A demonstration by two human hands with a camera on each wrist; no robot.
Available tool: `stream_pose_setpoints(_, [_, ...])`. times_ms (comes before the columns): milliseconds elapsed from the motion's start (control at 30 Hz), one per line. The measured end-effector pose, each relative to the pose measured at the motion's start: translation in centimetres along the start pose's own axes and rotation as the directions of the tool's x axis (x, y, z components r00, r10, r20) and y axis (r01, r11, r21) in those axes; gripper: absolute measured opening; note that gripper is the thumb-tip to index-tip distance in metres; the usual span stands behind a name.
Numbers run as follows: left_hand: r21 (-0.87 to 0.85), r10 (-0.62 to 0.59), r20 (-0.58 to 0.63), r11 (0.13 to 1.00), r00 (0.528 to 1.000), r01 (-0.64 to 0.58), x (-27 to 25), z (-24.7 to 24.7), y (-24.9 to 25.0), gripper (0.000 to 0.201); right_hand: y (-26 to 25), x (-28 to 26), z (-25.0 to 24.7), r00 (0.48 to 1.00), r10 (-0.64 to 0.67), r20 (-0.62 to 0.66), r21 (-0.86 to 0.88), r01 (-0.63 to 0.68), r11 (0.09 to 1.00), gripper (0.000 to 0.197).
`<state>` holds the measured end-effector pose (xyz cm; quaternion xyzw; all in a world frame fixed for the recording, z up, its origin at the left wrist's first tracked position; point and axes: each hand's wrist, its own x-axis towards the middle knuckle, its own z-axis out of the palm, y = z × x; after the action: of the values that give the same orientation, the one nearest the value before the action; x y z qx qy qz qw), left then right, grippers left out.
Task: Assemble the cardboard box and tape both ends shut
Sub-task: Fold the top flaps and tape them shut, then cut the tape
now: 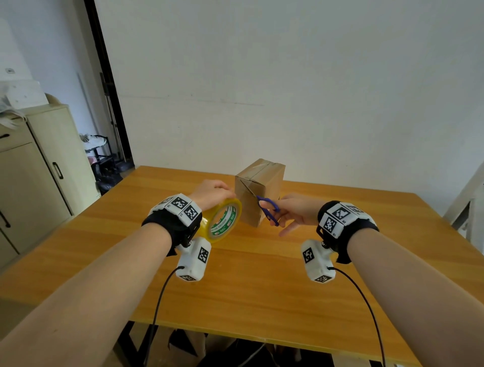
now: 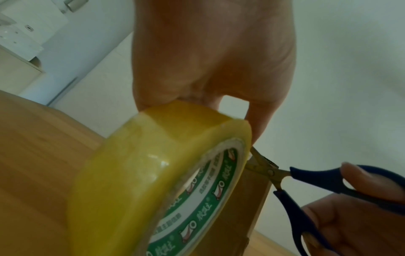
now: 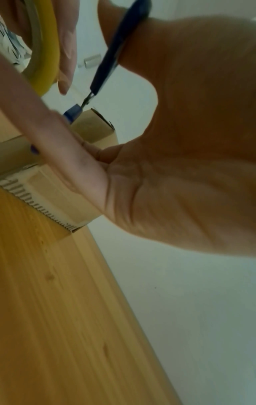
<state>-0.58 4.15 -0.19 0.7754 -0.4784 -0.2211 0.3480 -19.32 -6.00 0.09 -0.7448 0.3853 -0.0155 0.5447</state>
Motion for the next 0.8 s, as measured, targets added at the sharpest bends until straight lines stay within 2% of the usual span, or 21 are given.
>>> stream_pose_setpoints(200, [0.005,0.002,0.0,1.0,1.0,-0.002,0.23,-0.13,-0.17,0.034,-0.78,0.59,0.16,0.999,-0.036,-0.005,-0.029,0.036,0.999,0.045])
stream_pose_setpoints(633, [0.068,0.011,-0.052,0.998,0.999,-0.008,0.67,-0.11,-0.12,0.03,-0.63,0.45,-0.27,0.991,-0.124,-0.057,-0.09,0.118,0.989,0.029])
stream_pose_setpoints(800, [0.234,0.066,-0.093,0.971,0.993,-0.043,0.54,0.23,0.21,0.031,-0.3,0.57,-0.59,0.991,-0.117,-0.06,-0.098,0.111,0.989,0.025])
